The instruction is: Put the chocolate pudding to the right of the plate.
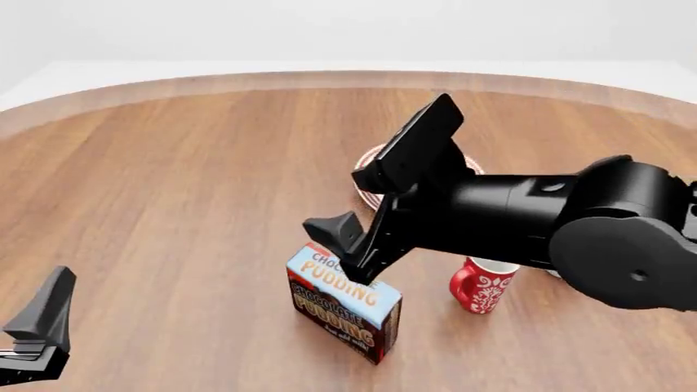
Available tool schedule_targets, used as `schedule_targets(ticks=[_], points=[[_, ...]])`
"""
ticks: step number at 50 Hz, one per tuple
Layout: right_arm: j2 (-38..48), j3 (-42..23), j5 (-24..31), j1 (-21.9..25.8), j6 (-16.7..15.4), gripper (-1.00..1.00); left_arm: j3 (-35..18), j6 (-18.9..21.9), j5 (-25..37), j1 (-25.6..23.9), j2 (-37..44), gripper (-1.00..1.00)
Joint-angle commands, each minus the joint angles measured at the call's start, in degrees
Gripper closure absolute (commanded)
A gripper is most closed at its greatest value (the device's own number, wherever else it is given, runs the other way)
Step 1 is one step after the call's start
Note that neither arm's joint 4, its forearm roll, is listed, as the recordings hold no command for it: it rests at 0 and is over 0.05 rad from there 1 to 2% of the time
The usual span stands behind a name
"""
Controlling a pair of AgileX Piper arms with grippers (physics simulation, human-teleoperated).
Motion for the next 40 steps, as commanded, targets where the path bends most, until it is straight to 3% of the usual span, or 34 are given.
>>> schedule_targets(ticks=[1, 40], points=[[1.32, 1.15, -1.54, 0.04, 0.7, -1.0, 0.0, 0.0, 0.0, 0.0, 0.0, -1.0], [0.82, 7.47, -5.3, -1.86, 2.73, -1.0, 0.0, 0.0, 0.0, 0.0, 0.0, -1.0]])
